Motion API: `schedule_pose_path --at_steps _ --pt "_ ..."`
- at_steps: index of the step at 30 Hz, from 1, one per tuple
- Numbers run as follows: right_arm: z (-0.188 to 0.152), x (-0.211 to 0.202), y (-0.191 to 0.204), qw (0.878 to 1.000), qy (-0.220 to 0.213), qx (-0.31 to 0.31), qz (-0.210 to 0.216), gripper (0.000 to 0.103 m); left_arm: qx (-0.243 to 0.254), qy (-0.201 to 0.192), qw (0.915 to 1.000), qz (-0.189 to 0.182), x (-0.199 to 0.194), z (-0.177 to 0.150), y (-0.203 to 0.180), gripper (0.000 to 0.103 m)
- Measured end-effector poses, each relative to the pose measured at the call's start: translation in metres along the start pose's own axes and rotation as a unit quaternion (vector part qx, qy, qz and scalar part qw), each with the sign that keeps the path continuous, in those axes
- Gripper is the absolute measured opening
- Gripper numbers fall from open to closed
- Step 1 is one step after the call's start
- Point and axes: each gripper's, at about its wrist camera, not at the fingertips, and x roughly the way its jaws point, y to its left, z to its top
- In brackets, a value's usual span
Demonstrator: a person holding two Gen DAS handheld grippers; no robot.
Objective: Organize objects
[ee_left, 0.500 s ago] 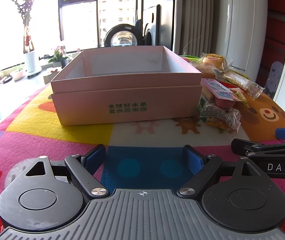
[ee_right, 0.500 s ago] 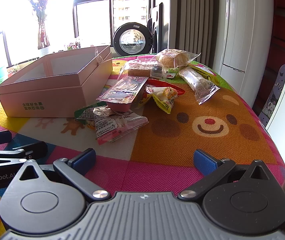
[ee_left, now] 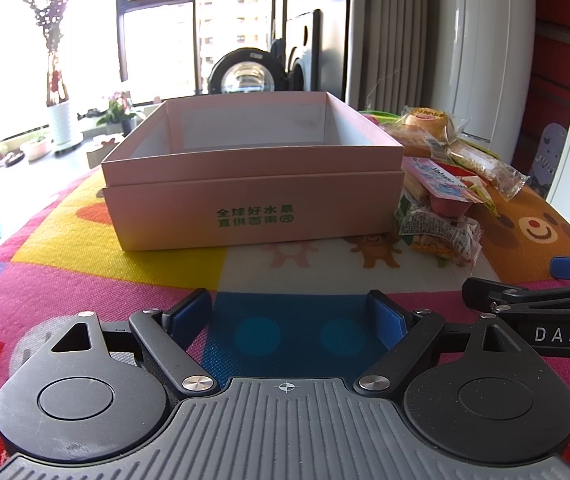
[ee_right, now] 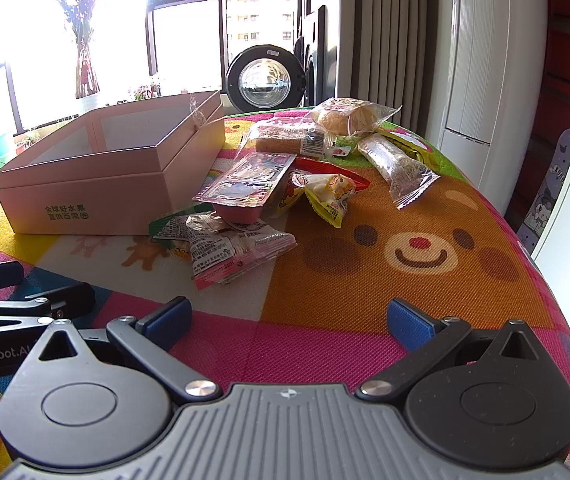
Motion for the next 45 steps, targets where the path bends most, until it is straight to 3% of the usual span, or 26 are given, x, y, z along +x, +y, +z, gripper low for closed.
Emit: schedule_pose_path --at_steps 45 --pt "0.0001 0.0011 -0.0013 1.000 0.000 0.000 0.000 0.103 0.001 0.000 1.0000 0.000 0.0006 0.0022 -0.0006 0.090"
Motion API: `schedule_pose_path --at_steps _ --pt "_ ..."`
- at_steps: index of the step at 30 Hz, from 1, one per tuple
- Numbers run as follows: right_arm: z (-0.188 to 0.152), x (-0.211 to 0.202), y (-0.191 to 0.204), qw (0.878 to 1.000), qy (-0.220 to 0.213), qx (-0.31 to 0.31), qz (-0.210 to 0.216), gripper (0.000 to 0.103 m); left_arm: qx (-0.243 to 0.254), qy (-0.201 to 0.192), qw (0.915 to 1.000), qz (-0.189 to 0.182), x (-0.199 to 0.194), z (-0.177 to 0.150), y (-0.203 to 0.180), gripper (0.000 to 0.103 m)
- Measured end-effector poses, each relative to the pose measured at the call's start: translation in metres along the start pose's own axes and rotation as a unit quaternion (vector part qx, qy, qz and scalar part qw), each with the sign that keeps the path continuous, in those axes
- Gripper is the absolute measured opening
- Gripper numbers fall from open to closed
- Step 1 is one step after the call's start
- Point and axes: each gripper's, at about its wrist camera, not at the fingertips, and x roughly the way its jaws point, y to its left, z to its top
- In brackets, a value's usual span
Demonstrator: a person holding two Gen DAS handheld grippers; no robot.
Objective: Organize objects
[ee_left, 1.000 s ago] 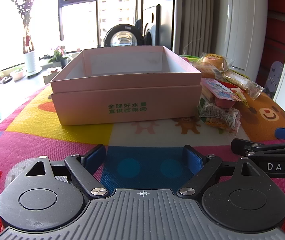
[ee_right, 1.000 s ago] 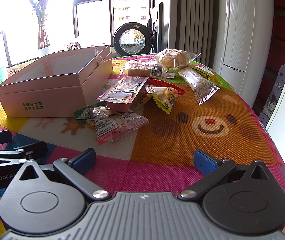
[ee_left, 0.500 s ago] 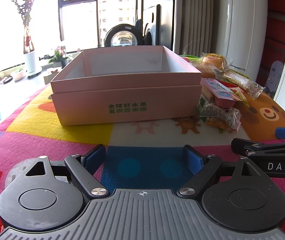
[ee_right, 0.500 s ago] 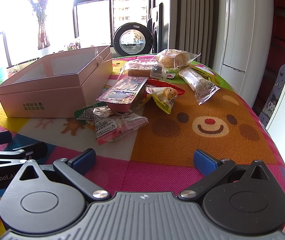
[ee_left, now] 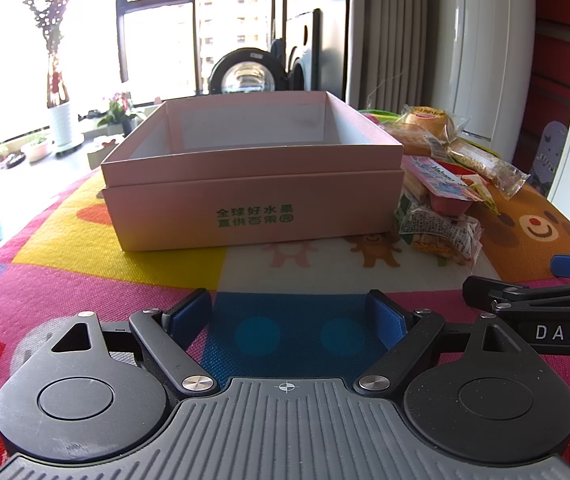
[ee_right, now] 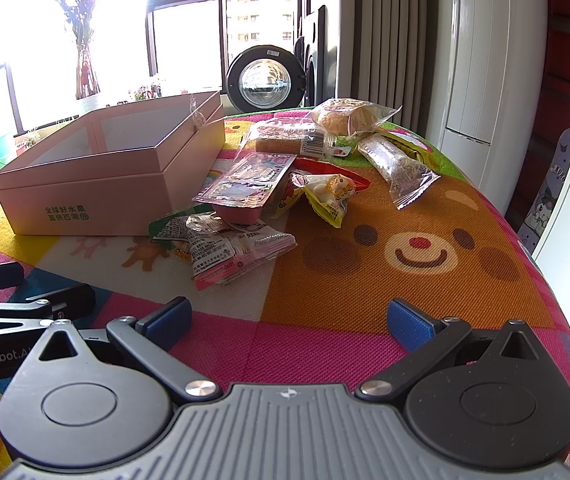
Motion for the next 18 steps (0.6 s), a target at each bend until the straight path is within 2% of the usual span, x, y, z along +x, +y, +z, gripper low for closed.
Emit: schedule_pose_path --at_steps 18 --pt "-0.0004 0.0011 -0.0002 1.000 -0.001 -0.007 0.006 0.103 0.000 0.000 1.0000 0.000 0.0001 0.0001 -0.0001 0.090"
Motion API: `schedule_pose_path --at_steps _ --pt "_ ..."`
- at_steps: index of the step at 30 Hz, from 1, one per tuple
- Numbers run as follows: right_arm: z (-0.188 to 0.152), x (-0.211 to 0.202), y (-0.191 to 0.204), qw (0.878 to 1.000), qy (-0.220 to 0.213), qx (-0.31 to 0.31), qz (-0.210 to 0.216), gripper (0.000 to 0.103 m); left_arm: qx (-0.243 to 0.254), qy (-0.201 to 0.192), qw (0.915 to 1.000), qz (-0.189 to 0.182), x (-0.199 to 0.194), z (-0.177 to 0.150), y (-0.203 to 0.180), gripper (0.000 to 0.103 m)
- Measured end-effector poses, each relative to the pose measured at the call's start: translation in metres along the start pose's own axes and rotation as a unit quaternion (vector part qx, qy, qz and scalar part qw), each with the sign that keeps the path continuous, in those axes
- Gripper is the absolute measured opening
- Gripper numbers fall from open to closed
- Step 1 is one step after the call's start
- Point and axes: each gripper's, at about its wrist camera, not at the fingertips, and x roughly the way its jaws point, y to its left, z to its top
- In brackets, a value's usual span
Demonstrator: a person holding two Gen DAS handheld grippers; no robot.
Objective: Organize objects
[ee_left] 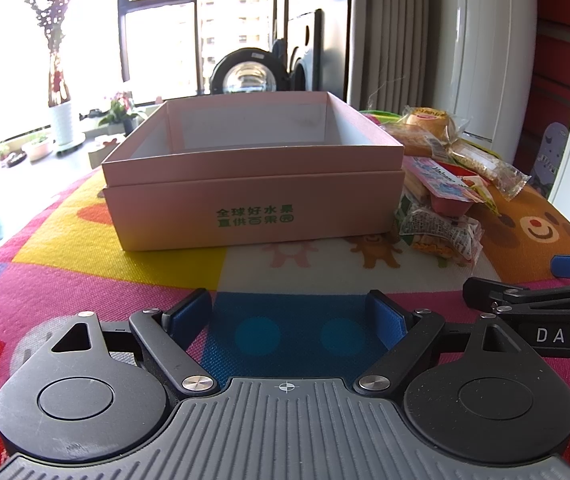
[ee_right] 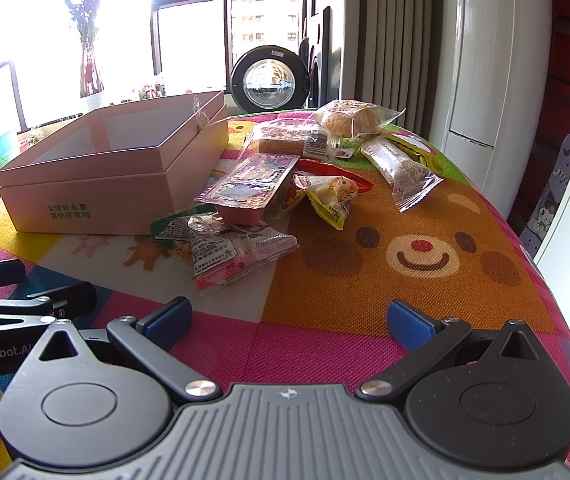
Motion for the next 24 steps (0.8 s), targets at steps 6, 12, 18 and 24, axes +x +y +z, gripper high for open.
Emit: schedule_pose_path --at_steps 6,12,18,24 --pt "0.001 -0.001 -0.001 1.000 -0.002 -0.007 0.004 0.103 -0.003 0.002 1.0000 -0.001 0.001 -0.001 0.001 0.090" --pt "0.011 0.002 -0.009 0.999 0.030 0.000 0.032 0.103 -0.001 0.006 1.0000 -0.003 -0.002 0.000 0.005 0.089" --pt "0.018 0.005 0.000 0.997 0.068 -0.013 0.014 0.103 0.001 0.011 0.9999 -0.007 -0.002 0.002 0.006 0.089" --pt "0.020 0.003 -0.001 0.997 0.080 -0.007 0.013 0.103 -0.028 0.026 0.9982 -0.046 -0.005 0.013 0.023 0.081"
